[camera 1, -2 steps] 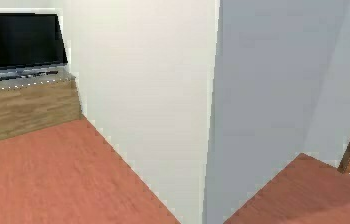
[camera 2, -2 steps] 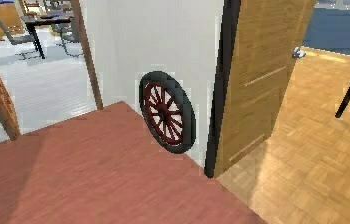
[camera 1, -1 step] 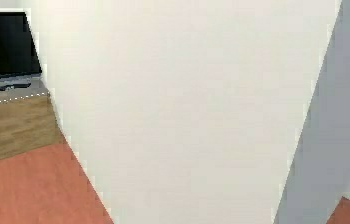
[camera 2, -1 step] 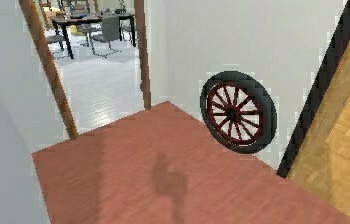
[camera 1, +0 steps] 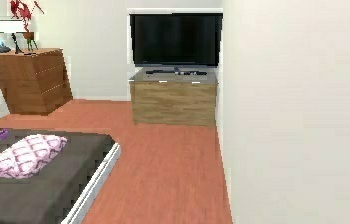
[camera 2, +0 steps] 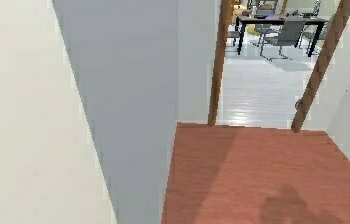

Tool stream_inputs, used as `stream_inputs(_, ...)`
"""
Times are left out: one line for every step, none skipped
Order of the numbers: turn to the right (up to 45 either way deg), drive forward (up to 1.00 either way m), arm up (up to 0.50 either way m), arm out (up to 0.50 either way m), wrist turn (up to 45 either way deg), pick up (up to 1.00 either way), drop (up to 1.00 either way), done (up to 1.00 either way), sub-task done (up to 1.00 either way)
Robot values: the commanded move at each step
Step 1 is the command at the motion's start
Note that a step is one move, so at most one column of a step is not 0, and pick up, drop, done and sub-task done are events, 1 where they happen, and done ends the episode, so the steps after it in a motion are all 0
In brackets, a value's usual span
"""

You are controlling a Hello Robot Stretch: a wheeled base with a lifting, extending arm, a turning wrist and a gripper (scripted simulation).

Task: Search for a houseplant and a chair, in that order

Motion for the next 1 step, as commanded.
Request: stream_inputs(-6.0,0.00,0.00,0.00,0.0,0.00,0.00,0.00,0.00)
